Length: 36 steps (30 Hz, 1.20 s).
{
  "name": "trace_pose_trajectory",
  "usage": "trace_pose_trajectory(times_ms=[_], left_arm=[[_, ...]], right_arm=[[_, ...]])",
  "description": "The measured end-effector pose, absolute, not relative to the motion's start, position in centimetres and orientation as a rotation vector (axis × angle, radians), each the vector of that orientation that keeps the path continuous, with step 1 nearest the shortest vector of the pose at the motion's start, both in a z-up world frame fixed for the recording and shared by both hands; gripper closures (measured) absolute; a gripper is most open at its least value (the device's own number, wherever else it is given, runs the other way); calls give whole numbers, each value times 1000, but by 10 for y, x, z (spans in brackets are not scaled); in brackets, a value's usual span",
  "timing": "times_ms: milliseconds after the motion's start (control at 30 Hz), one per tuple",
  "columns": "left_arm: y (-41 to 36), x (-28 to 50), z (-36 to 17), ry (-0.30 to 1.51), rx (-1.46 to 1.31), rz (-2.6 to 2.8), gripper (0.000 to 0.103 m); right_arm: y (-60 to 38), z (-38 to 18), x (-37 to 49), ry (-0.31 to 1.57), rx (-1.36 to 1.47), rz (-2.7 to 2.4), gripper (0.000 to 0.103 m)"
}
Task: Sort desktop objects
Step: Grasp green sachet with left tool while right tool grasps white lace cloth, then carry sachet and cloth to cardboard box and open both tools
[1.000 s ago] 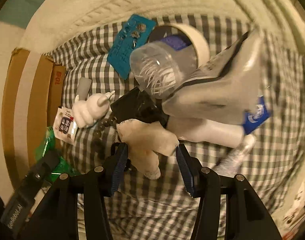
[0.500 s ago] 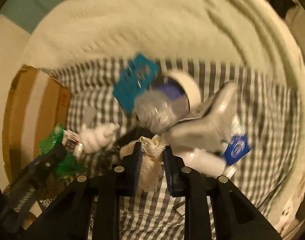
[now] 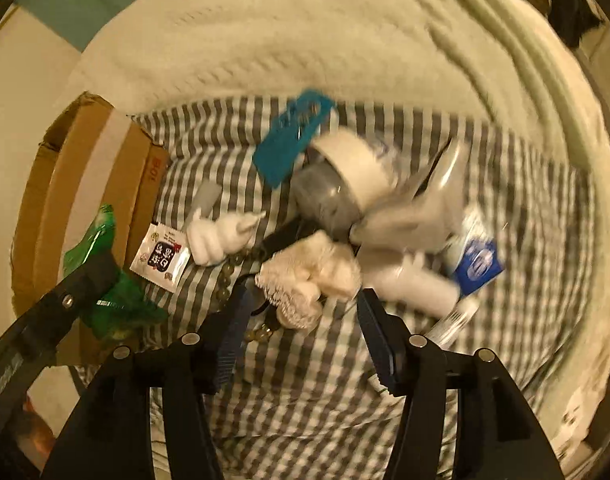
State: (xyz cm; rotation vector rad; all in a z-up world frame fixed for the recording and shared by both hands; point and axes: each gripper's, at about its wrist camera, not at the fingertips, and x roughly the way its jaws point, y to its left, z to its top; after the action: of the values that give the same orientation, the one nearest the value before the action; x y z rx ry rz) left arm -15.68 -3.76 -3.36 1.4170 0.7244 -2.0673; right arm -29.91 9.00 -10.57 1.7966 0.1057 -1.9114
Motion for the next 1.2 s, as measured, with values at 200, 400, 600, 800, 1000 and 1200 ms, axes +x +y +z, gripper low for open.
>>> trace_pose_trajectory(times_ms=[200, 400, 600, 800, 1000, 1200], left_arm=[[-40, -159, -38, 702, 1421, -2056, 65], [-47, -170, -46, 680, 1436, -2051, 65], [-51, -178, -41, 662, 1421, -2071, 65], [-48, -172, -30, 673, 1406, -2093, 65], [-45, -156, 9, 712, 1282, -2172, 65], [-63, -135, 72, 698, 1099, -2253, 65]], right_arm=[[86, -134, -302, 79, 1890, -1878, 48], [83, -145, -312, 56, 1920, -1839, 89], [79, -117, -323, 65, 1830, -1897, 94], [78, -57, -323, 65, 1665, -1977, 94], [80, -4, -308, 40, 1537, -2043, 94], [58, 58, -273, 14, 1357, -2066, 94]])
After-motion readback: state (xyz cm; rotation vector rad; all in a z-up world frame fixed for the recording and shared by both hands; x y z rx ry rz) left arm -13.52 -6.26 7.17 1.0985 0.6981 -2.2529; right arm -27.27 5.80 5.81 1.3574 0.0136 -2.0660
